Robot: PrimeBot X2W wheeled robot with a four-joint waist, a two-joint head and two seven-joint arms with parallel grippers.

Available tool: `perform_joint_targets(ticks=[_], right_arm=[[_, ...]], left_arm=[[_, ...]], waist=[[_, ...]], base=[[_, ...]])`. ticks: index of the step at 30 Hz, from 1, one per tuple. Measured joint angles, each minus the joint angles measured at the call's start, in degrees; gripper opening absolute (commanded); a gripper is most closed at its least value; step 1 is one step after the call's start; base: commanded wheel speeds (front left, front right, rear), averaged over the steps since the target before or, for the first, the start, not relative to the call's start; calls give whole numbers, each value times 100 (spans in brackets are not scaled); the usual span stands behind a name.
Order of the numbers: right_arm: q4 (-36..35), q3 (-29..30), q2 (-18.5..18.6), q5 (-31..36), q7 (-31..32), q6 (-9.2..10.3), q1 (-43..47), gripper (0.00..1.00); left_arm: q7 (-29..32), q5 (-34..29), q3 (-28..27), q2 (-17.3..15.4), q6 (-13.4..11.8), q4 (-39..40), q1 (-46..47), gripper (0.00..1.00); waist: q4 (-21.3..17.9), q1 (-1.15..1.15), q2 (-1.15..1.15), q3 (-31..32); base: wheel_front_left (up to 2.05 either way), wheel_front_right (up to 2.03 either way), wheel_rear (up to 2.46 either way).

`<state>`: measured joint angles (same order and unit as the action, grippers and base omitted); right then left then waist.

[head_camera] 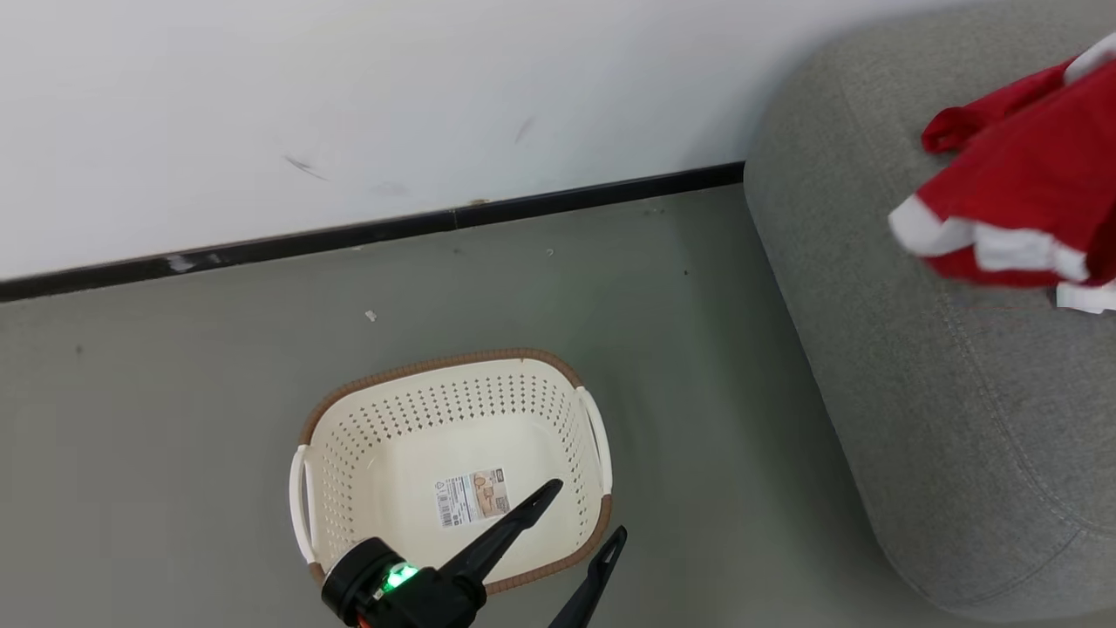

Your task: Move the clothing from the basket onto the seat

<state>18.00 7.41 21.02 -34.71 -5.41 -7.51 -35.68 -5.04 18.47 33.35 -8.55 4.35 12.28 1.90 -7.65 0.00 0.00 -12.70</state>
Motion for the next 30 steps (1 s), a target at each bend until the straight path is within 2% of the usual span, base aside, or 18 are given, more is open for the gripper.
perform_joint_targets(ticks=[7, 17, 30], right_arm=[[531, 848, 404, 177, 247, 0, -1403, 0], [1254, 2138, 1238, 1027, 245, 1, -2900, 0], [1564, 2517, 1296, 1867, 237, 1, -3649, 0]], left_arm=[[44, -97, -44, -90, -68, 135, -5, 100], [44, -114, -110, -183, -119, 314, -19, 100], [123, -147, -123, -338, -108, 450, 4, 100]], waist=[[198, 0, 0, -347], [504, 0, 0, -829], [750, 0, 0, -1425]], base=[[0, 0, 0], [0, 0, 0], [0, 0, 0]])
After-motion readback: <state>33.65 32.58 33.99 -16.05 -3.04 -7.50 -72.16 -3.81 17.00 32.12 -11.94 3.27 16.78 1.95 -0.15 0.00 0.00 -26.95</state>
